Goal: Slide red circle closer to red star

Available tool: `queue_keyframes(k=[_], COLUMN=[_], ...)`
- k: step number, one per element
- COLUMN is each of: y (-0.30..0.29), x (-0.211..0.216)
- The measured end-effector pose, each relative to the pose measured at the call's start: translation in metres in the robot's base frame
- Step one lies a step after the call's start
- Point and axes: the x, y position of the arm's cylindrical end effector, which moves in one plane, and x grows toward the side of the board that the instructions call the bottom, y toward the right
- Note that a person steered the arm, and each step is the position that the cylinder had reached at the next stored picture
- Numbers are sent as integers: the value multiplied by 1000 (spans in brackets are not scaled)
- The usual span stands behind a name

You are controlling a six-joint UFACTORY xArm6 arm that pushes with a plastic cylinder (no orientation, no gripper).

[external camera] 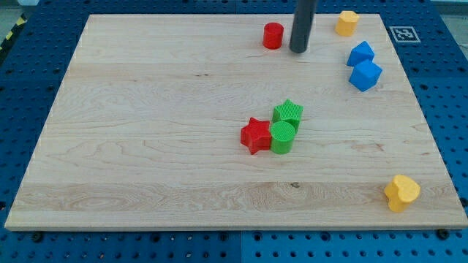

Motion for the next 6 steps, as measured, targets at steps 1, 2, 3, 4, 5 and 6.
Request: queue_keyframes(k=[1, 2, 3, 4, 5, 6], y=[9, 9, 8, -16, -38, -38], x=[-25, -67, -67, -67, -67, -63])
